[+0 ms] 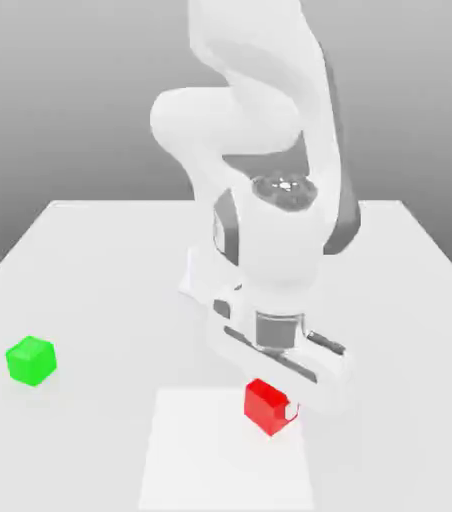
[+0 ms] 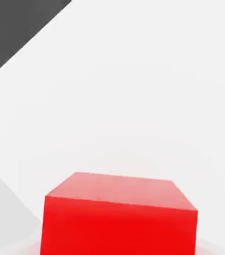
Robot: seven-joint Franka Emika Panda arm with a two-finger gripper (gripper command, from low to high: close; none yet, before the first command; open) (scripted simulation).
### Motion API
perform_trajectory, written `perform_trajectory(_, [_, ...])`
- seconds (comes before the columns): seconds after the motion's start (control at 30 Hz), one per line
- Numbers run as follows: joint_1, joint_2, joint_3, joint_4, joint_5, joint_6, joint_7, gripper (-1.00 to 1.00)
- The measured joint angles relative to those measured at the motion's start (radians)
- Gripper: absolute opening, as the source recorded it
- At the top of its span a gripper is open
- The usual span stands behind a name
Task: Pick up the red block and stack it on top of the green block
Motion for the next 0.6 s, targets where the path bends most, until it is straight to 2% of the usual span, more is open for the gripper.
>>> perform_trajectory(0.43, [-0.496,-0.125,-0.290,0.001,-0.006,-0.121,-0.454,-1.00])
perform_trajectory(0.6, [-0.620,-0.124,-0.403,0.005,0.005,-0.127,-0.622,-1.00])
